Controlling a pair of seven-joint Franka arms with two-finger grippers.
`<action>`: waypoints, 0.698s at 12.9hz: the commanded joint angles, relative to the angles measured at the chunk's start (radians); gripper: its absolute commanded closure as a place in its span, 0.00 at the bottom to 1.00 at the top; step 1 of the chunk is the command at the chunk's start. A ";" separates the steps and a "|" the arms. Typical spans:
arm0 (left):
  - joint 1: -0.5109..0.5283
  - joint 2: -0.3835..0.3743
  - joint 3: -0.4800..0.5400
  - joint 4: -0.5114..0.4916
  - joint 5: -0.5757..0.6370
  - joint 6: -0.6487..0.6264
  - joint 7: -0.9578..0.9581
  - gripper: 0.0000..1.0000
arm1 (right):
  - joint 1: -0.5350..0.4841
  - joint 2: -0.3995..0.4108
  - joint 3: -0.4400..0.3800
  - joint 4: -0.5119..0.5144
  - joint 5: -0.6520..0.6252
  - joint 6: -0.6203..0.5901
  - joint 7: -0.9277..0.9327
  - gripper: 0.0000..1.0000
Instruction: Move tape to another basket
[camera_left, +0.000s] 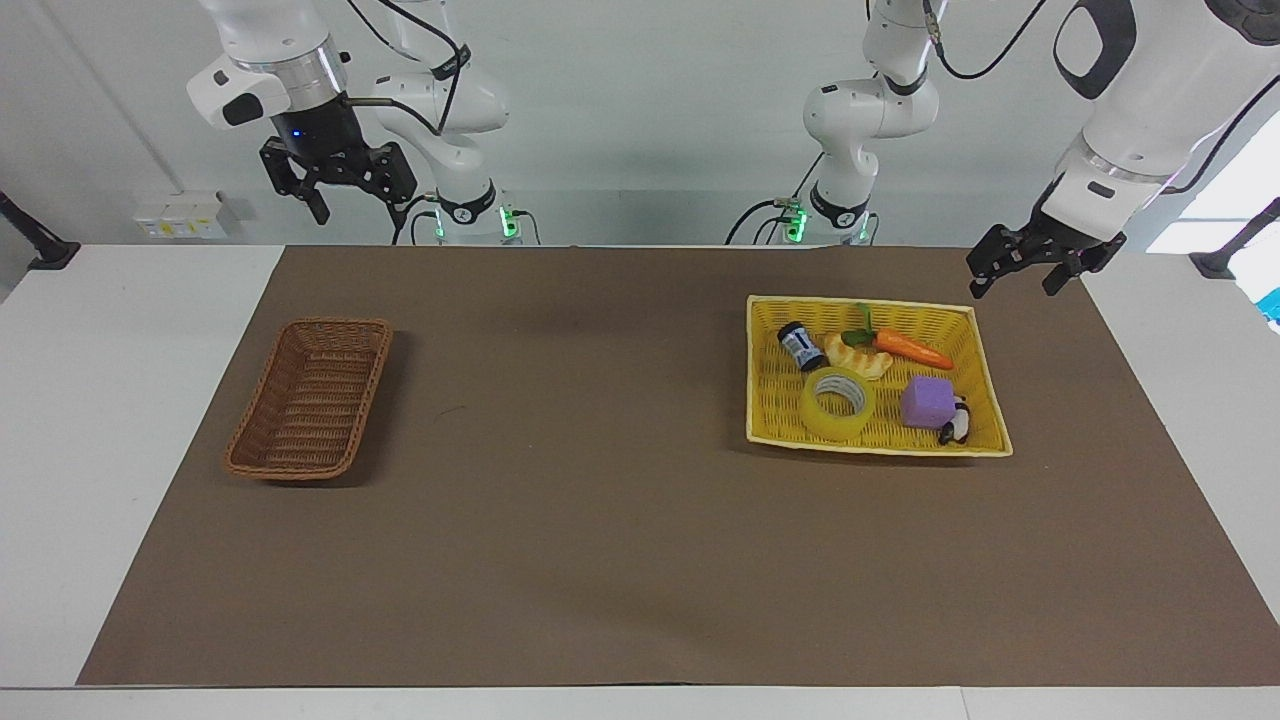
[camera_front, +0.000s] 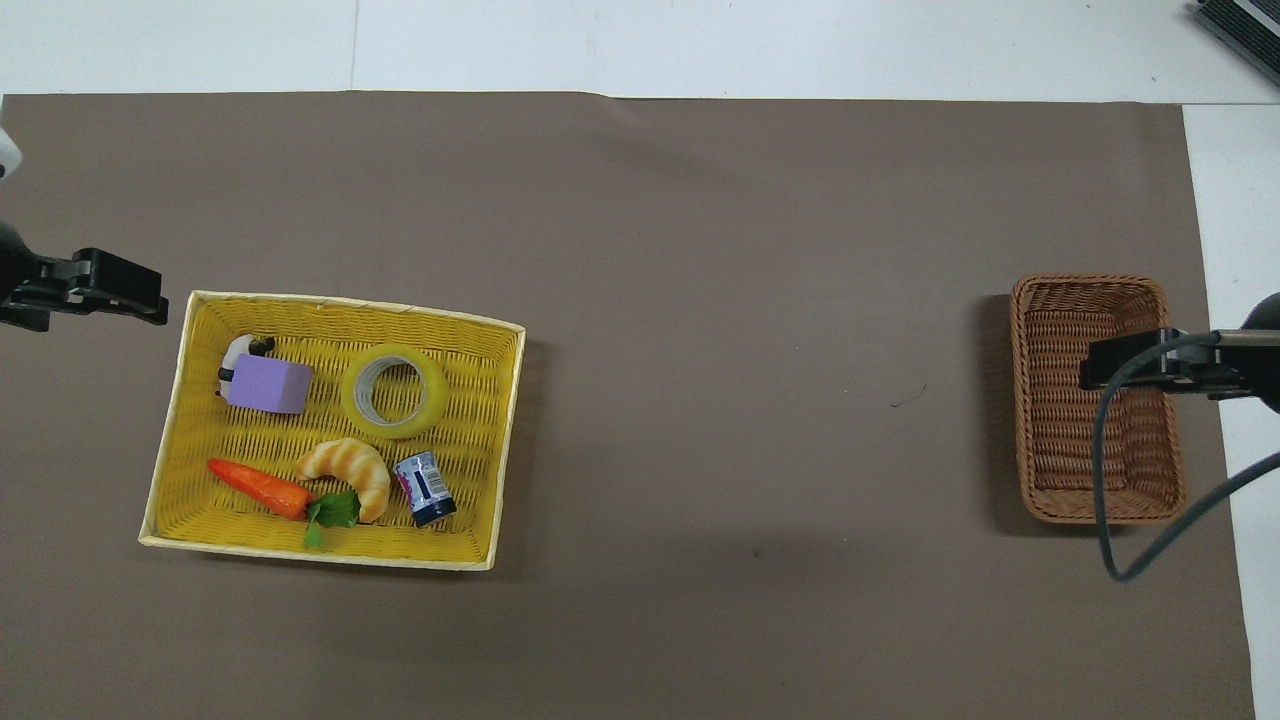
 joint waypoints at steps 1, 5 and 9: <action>0.014 -0.023 -0.004 -0.038 -0.017 0.012 0.016 0.00 | -0.007 -0.026 0.002 -0.032 0.015 0.010 -0.013 0.00; 0.014 -0.025 -0.004 -0.044 -0.017 0.018 0.020 0.00 | -0.014 0.026 0.002 0.041 -0.017 -0.013 -0.031 0.00; 0.014 -0.046 -0.004 -0.084 -0.017 0.055 0.026 0.00 | -0.008 0.057 0.002 0.086 -0.012 -0.047 -0.021 0.00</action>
